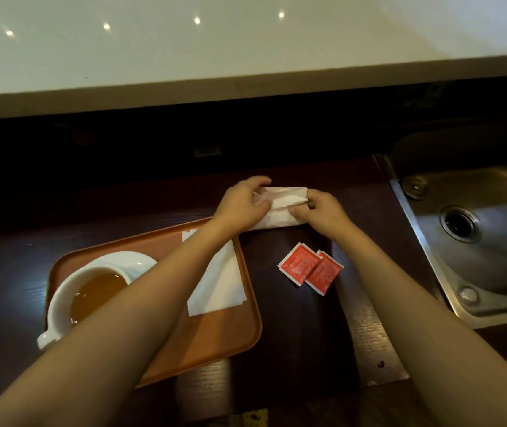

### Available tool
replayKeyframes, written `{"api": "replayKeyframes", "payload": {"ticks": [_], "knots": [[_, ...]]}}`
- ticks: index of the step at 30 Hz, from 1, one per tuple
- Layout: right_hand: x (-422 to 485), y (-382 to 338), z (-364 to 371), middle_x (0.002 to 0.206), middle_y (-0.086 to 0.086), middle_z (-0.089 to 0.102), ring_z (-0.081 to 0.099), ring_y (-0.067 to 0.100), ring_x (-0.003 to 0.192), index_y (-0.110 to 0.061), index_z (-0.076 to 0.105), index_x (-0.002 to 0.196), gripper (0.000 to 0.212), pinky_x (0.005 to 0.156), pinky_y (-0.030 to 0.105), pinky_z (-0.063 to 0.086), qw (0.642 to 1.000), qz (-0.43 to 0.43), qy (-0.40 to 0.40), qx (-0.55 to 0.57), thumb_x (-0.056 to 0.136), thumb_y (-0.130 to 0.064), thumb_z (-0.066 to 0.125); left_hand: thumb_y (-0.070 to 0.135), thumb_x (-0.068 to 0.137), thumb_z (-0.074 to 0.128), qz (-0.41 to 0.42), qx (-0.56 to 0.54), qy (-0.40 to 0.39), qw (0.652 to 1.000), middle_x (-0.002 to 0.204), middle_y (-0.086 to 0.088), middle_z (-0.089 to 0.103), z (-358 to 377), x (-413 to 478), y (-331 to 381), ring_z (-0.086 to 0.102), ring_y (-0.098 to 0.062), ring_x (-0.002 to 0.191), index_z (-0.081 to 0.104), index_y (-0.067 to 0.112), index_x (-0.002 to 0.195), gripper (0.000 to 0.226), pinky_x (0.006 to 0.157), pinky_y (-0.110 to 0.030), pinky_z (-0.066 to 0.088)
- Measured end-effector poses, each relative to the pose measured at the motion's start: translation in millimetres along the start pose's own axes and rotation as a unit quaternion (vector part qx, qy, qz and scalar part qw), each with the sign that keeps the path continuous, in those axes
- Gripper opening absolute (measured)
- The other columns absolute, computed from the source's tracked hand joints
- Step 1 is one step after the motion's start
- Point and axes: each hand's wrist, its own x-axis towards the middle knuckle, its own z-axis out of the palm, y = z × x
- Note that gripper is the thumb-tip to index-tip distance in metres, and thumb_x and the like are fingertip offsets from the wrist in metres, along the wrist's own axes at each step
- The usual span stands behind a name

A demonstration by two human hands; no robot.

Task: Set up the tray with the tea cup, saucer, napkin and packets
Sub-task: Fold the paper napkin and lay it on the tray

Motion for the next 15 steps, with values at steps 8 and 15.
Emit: {"api": "replayKeyframes", "payload": {"ticks": [8, 15], "knots": [[11, -2, 8, 0.118, 0.021, 0.061, 0.056, 0.036, 0.108, -0.001, 0.054, 0.115, 0.035, 0.085, 0.039, 0.047, 0.988, 0.075, 0.097, -0.088, 0.083, -0.014, 0.057, 0.017, 0.082, 0.055, 0.159, 0.190, 0.025, 0.969, 0.126, -0.004, 0.056, 25, -16, -11, 0.044, -0.022, 0.122, 0.053, 0.018, 0.123, 0.040, 0.101, -0.035, 0.031], [3, 8, -4, 0.124, 0.016, 0.046, 0.044, 0.033, 0.114, -0.010, 0.045, 0.119, 0.046, 0.092, 0.043, 0.038, 0.967, -0.012, 0.178, -0.183, 0.078, -0.019, 0.063, 0.022, 0.089, 0.048, 0.163, 0.272, -0.015, 0.948, 0.132, -0.006, 0.057, 35, 3, -20, 0.049, -0.025, 0.119, 0.056, 0.015, 0.121, 0.033, 0.096, -0.039, 0.039]]}}
